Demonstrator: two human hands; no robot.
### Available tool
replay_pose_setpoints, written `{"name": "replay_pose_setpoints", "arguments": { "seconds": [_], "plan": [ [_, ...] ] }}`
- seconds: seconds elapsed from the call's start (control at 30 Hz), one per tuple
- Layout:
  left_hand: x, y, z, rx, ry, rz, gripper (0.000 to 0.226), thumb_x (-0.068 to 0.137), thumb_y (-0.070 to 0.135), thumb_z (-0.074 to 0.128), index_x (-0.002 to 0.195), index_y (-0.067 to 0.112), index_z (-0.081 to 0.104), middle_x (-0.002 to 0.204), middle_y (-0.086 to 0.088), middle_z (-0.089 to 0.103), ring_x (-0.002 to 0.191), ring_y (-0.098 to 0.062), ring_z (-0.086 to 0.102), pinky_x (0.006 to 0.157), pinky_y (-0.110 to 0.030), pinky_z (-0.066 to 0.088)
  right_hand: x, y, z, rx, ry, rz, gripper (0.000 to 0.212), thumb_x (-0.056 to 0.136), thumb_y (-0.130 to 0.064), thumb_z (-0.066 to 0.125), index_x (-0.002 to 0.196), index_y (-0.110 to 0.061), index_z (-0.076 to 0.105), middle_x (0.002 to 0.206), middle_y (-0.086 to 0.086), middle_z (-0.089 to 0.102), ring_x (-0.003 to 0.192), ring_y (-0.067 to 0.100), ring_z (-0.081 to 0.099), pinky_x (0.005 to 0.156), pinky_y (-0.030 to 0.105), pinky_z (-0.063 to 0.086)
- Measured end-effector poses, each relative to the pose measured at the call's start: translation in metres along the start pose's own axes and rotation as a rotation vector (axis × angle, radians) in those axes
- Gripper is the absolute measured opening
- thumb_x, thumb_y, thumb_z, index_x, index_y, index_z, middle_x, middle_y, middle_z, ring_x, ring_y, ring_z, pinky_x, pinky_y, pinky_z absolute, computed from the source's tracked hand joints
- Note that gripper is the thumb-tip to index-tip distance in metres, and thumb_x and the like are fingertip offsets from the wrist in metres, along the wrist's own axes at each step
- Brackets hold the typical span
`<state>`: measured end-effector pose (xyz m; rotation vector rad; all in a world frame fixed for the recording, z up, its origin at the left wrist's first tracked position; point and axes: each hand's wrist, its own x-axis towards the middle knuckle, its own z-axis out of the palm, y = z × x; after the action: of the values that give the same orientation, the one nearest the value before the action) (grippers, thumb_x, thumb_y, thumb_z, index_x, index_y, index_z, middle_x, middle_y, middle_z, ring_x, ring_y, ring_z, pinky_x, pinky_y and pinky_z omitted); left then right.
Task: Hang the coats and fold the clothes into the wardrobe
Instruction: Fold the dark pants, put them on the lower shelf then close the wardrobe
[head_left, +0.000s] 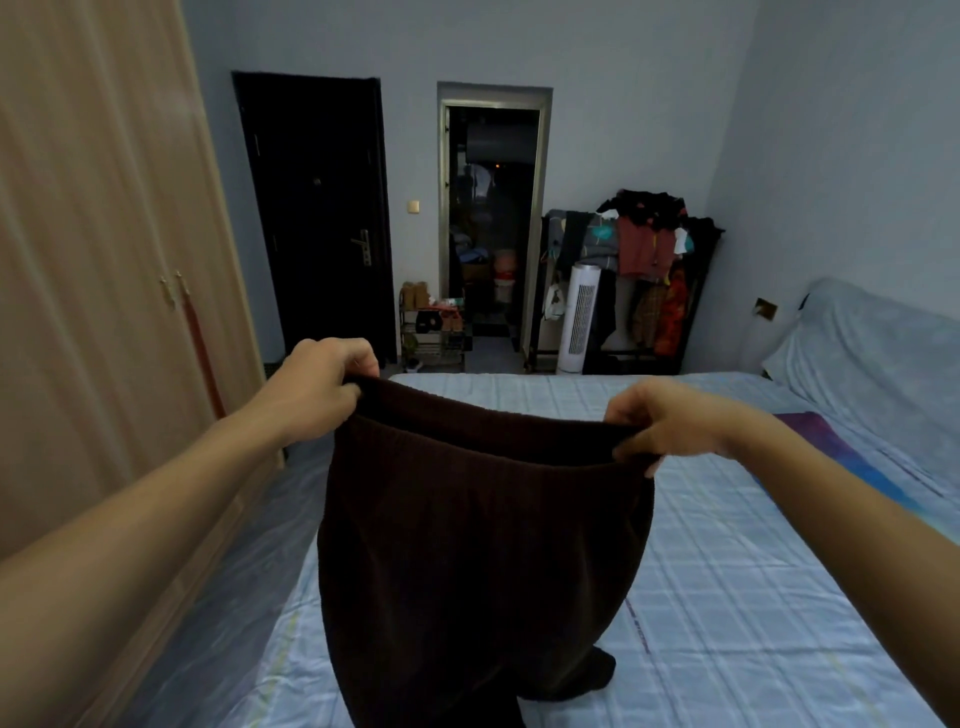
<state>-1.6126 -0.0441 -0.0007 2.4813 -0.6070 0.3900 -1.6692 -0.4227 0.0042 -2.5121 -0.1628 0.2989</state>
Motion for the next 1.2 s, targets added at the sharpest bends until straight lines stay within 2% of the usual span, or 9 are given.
{"name": "replay_pose_setpoints", "arguments": {
  "seconds": [0.13, 0.33, 0.47, 0.57, 0.67, 0.77, 0.93, 1.07, 1.2],
  "plan": [
    [0.003, 0.000, 0.008, 0.004, 0.039, 0.040, 0.043, 0.084, -0.010, 0.057, 0.080, 0.032, 0.059, 0.090, 0.007, 0.067, 0.090, -0.006, 0.062, 0.066, -0.015, 0.041, -0.004, -0.002, 0.022, -0.023, -0.074, 0.108, 0.014, 0.095, -0.026, 0.067, 0.103, -0.015, 0.070, 0.088, 0.005, 0.074, 0.070, 0.016, 0.074, 0.057, 0.029, 0.058],
    [0.005, 0.001, 0.014, 0.006, -0.028, 0.116, 0.044, 0.085, -0.010, 0.061, 0.079, 0.034, 0.060, 0.085, 0.011, 0.068, 0.083, -0.005, 0.065, 0.066, -0.016, 0.045, -0.002, -0.003, 0.025, -0.098, 0.299, 0.088, 0.018, 0.099, -0.016, 0.054, 0.086, -0.008, 0.064, 0.080, 0.013, 0.069, 0.048, 0.024, 0.070, 0.041, 0.026, 0.049],
    [-0.003, -0.010, 0.015, 0.023, -0.131, 0.191, 0.049, 0.083, -0.011, 0.060, 0.086, 0.038, 0.058, 0.089, 0.015, 0.068, 0.087, -0.001, 0.066, 0.075, -0.035, 0.058, -0.003, 0.001, 0.021, 0.026, 0.600, 0.027, 0.020, 0.096, -0.011, 0.058, 0.079, 0.000, 0.061, 0.080, 0.016, 0.067, 0.043, 0.024, 0.068, 0.051, 0.045, 0.054],
    [-0.012, -0.015, 0.022, 0.025, -0.246, 0.266, 0.058, 0.078, -0.016, 0.049, 0.097, 0.038, 0.047, 0.099, 0.018, 0.062, 0.091, -0.007, 0.064, 0.076, -0.042, 0.057, -0.003, 0.005, 0.023, 0.106, 0.656, 0.026, 0.017, 0.094, -0.007, 0.058, 0.080, 0.002, 0.058, 0.079, 0.018, 0.066, 0.045, 0.024, 0.068, 0.055, 0.054, 0.057],
    [-0.020, -0.019, 0.030, 0.034, -0.252, 0.416, 0.064, 0.072, -0.020, 0.046, 0.097, 0.038, 0.042, 0.104, 0.015, 0.052, 0.096, -0.015, 0.057, 0.078, -0.044, 0.051, -0.002, 0.011, 0.025, 0.116, 0.637, -0.051, 0.010, 0.094, -0.002, 0.058, 0.088, -0.006, 0.053, 0.088, 0.014, 0.063, 0.047, 0.025, 0.069, 0.052, 0.052, 0.057],
    [-0.021, -0.028, 0.030, 0.024, -0.183, 0.490, 0.063, 0.069, -0.025, 0.044, 0.088, 0.035, 0.043, 0.122, 0.013, 0.052, 0.112, -0.010, 0.057, 0.087, -0.035, 0.050, -0.005, 0.020, 0.021, 0.067, 0.486, -0.217, 0.025, 0.094, 0.004, 0.056, 0.095, -0.019, 0.044, 0.099, 0.006, 0.056, 0.051, 0.029, 0.070, 0.050, 0.056, 0.054],
    [-0.021, -0.047, 0.030, 0.038, -0.208, 0.533, 0.050, 0.076, -0.023, 0.052, 0.083, 0.023, 0.071, 0.114, 0.014, 0.066, 0.100, -0.002, 0.067, 0.078, -0.034, 0.057, -0.015, 0.022, 0.023, 0.065, 0.219, -0.467, 0.042, 0.094, 0.015, 0.044, 0.109, -0.023, 0.056, 0.120, -0.002, 0.050, 0.076, 0.030, 0.071, 0.052, 0.039, 0.059],
    [-0.028, -0.050, 0.028, 0.088, -0.169, 0.490, 0.031, 0.091, 0.014, 0.046, 0.105, 0.022, 0.073, 0.118, 0.017, 0.064, 0.100, 0.003, 0.065, 0.083, -0.031, 0.056, -0.023, 0.018, 0.028, 0.033, 0.128, -0.555, 0.050, 0.090, 0.022, 0.040, 0.102, -0.018, 0.068, 0.126, 0.004, 0.054, 0.074, 0.023, 0.070, 0.053, 0.039, 0.059],
    [-0.033, -0.047, 0.021, 0.038, -0.243, 0.428, 0.039, 0.092, 0.057, 0.060, 0.118, 0.030, 0.069, 0.125, 0.024, 0.058, 0.111, 0.000, 0.062, 0.090, -0.026, 0.052, -0.029, 0.018, 0.029, 0.083, 0.093, -0.563, 0.043, 0.093, 0.019, 0.036, 0.098, -0.018, 0.056, 0.125, 0.001, 0.057, 0.064, 0.021, 0.067, 0.050, 0.038, 0.056]
  ]
}}
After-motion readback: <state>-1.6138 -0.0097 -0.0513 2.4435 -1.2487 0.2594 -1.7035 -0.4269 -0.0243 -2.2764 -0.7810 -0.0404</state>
